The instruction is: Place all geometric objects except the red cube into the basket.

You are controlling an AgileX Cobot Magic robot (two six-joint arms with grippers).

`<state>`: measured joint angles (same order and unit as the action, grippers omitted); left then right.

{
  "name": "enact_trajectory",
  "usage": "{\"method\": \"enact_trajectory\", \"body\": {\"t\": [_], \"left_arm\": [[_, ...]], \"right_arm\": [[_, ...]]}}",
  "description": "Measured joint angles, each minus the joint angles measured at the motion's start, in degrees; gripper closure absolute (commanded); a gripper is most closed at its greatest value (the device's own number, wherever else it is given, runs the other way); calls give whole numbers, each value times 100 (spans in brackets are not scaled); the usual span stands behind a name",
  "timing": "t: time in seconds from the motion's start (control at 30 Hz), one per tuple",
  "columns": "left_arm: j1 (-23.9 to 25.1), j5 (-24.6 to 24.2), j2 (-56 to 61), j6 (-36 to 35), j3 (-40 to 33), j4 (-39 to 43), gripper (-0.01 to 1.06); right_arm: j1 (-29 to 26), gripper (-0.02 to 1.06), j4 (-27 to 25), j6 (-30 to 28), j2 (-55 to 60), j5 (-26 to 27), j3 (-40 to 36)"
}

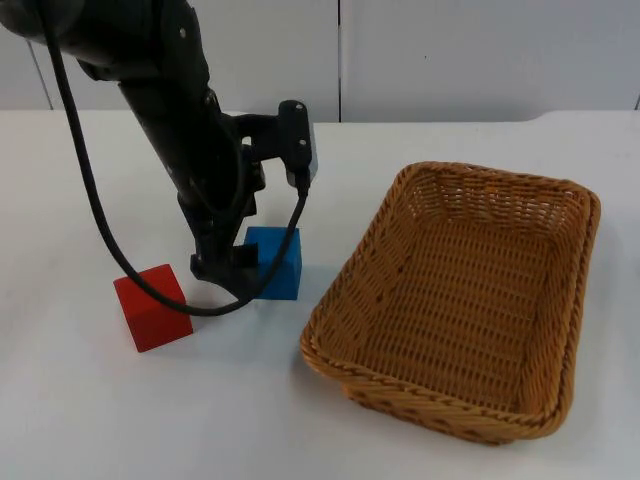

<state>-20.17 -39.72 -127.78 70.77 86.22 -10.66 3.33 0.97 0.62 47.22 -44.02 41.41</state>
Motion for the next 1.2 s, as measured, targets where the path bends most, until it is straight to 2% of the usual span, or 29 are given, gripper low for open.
{"method": "enact_trajectory", "body": {"t": [0.23, 0.33, 0.37, 0.4, 0.43, 0.47, 0.5, 0.53, 0.57, 0.6, 0.67, 0.83, 0.93, 1.03, 1.2], "left_arm": [[-44, 132, -81, 169, 12, 0, 10], [-65, 146, -116, 226, 12, 0, 17], [-65, 146, -116, 226, 12, 0, 23], [-65, 158, -116, 241, 12, 0, 23], [-65, 170, -116, 251, 12, 0, 35], [-65, 180, -116, 267, 12, 0, 41], [-65, 180, -116, 265, 12, 0, 51], [-65, 180, -116, 277, 12, 0, 71], [-65, 180, -116, 277, 12, 0, 78], [-65, 180, -116, 277, 12, -9, 78], [-78, 180, -116, 277, 12, -9, 105], [-78, 169, -34, 58, 12, 122, 105], [-87, 132, 364, -558, 12, 560, 105], [-87, -2, 810, -898, 12, 621, 105], [-87, -511, 1804, -1681, 12, -62, 105]], "right_arm": [[0, -1, 0, 0, 0, 0, 0], [0, -1, 0, 0, 0, 0, 0], [0, -1, 0, 0, 0, 0, 0], [0, -1, 0, 0, 0, 0, 0], [0, -1, 0, 0, 0, 0, 0], [0, -1, 0, 0, 0, 0, 0], [0, -1, 0, 0, 0, 0, 0], [0, -1, 0, 0, 0, 0, 0], [0, -1, 0, 0, 0, 0, 0], [0, -1, 0, 0, 0, 0, 0], [0, -1, 0, 0, 0, 0, 0], [0, -1, 0, 0, 0, 0, 0], [0, -1, 0, 0, 0, 0, 0], [0, -1, 0, 0, 0, 0, 0], [0, -1, 0, 0, 0, 0, 0]]}}
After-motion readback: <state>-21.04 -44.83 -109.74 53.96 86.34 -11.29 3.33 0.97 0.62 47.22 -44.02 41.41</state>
